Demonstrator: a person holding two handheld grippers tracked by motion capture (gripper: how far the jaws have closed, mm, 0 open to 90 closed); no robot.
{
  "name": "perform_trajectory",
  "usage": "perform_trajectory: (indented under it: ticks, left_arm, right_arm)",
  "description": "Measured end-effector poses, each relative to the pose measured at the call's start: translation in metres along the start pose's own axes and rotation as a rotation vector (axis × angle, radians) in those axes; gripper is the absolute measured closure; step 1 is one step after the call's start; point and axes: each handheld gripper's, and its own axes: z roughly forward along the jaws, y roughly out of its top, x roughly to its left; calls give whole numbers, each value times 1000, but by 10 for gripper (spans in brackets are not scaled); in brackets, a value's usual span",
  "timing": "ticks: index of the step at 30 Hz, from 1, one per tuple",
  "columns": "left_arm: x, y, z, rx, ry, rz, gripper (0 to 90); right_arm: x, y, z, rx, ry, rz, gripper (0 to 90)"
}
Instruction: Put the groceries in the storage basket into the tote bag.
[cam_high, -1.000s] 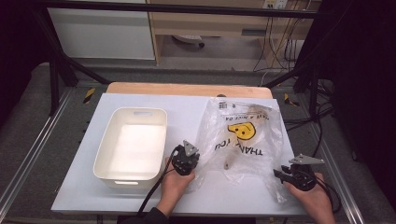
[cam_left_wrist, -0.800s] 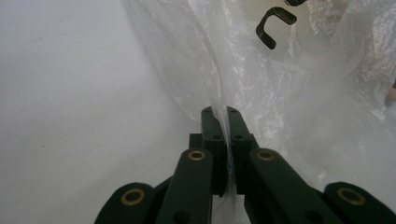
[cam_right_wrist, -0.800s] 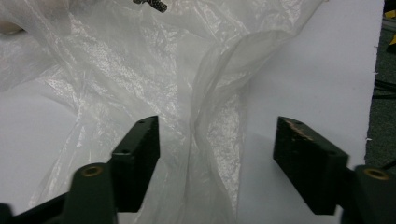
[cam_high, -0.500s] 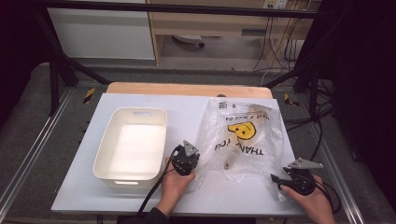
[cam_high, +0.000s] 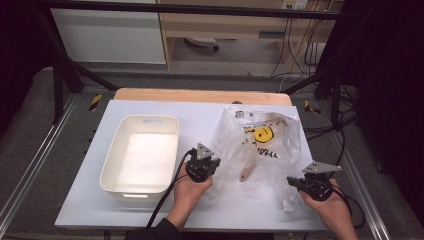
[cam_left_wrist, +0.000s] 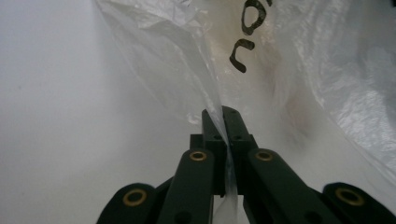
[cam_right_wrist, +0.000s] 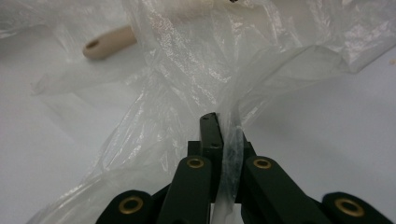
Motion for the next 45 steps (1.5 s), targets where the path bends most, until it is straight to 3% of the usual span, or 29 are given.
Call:
perform_trajectory:
  ticks: [6,11,19,33,38,45]
  left_arm:
    - [3,26,-7,-1,-23,3,900]
    - [11,45,-11,12,-71,-32,900]
    - [27,61,-19,22,-74,-39,900]
    - [44,84,-30,17,-86,-36,900]
    - [49,94,-33,19,-77,-20,900]
    - [58,102,-37,9,-78,-34,900]
  right_arm:
    - [4,23,0,-40,16,-4,900]
    - [13,40,6,-37,29,-46,900]
    - [17,65,6,-49,37,-76,900]
    - [6,105,-9,-88,5,-111,900]
    - [-1,114,-15,-93,-2,-107,900]
    - [-13,118,-21,-100,-12,-87,900]
